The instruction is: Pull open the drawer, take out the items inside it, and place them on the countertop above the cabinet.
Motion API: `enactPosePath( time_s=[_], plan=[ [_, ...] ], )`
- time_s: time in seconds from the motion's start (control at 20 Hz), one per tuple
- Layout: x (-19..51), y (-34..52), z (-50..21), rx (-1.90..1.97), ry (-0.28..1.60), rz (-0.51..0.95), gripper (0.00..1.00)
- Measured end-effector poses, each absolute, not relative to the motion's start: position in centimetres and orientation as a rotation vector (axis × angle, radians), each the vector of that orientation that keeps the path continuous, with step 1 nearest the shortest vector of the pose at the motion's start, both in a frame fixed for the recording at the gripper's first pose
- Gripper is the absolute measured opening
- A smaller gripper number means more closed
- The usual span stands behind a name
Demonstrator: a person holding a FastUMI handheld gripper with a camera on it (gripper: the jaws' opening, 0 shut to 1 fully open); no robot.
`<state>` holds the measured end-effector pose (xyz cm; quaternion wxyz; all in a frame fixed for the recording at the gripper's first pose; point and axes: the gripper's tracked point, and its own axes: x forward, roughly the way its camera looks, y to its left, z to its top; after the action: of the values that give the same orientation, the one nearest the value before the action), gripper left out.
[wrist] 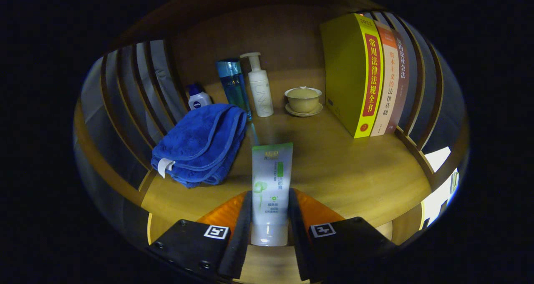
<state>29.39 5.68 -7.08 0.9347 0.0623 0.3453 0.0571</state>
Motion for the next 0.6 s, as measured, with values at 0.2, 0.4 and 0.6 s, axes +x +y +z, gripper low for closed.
enactPosePath(
  time_s=[0.2,0.4,0.6],
  plan=[
    [29.7,5.5,-7.2,0.134,0.695,0.109,0.57],
    [29.8,6.0,-6.8,0.143,0.682,0.125,0.66],
    [29.6,5.8,-6.0,0.156,0.653,0.124,0.86]
  ],
)
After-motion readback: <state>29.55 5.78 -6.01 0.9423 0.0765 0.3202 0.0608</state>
